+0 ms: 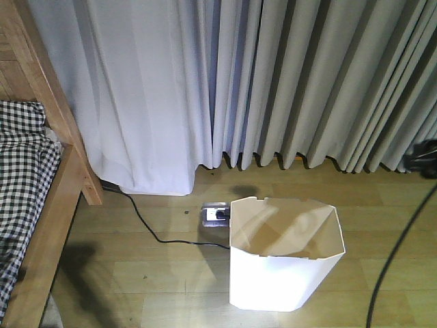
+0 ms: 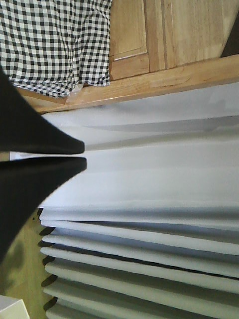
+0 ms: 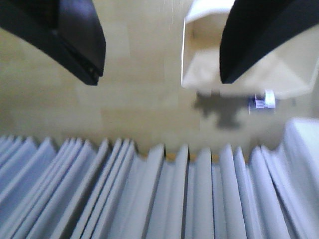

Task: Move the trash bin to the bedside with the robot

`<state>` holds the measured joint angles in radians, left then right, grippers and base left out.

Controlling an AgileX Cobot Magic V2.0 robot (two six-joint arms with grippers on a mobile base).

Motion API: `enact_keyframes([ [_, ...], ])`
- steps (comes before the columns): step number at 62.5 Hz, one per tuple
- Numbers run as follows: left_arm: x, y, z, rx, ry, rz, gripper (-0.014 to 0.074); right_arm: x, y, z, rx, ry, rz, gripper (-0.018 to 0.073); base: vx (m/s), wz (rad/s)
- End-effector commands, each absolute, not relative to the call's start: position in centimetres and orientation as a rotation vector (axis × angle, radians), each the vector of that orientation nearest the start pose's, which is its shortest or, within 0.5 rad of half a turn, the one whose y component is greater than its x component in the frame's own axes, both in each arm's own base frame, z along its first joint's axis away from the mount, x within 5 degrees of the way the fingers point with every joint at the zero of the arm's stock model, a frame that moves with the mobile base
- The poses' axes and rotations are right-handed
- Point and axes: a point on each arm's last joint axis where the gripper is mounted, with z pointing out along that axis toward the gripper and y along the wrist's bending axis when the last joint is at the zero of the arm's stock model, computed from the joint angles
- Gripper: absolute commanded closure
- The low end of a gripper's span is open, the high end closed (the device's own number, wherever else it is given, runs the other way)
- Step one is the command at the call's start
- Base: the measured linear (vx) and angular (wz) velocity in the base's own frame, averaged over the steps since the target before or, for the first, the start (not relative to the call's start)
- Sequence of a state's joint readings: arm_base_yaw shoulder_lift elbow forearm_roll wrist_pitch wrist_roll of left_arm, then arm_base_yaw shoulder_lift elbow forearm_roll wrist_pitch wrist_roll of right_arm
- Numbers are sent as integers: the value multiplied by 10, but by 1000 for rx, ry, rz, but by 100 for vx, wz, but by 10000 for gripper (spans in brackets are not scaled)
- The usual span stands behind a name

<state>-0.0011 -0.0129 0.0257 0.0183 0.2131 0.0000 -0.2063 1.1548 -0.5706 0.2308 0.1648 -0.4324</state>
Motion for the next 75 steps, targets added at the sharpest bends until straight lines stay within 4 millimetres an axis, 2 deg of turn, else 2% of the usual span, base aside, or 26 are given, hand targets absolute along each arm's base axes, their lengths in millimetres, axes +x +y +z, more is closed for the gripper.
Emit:
enact_keyframes([
  [1,56,0,186,13,1646,10,603,203,-39,281,-3,2051,-206,67,0,0],
  [10,56,0,186,13,1646,10,603,180,-32,308,80,1907,-142,67,0,0],
  [16,56,0,186,13,1646,10,603,170,-29,316,121,1865,-88,67,0,0],
  [20,56,0,186,13,1646,10,603,167,-21,319,76,1860,-61,67,0,0],
  [26,56,0,186,13,1646,10,603,161,-4,316,-56,1863,-23,67,0,0],
  [34,56,0,186,13,1646,10,603,139,11,303,-158,1828,32,67,0,0],
  [45,56,0,186,13,1646,10,603,105,16,298,-180,1690,87,67,0,0],
  [55,56,0,186,13,1646,10,603,83,14,289,-188,1613,76,76,0,0],
  [58,56,0,186,13,1646,10,603,79,14,288,-186,1595,73,119,0,0],
  [62,56,0,186,13,1646,10,603,76,13,289,-185,1575,75,233,0,0],
  [70,56,0,186,13,1646,10,603,71,13,290,-204,1555,53,579,0,0],
  [75,56,0,186,13,1646,10,603,71,13,290,-200,1555,58,571,0,0],
])
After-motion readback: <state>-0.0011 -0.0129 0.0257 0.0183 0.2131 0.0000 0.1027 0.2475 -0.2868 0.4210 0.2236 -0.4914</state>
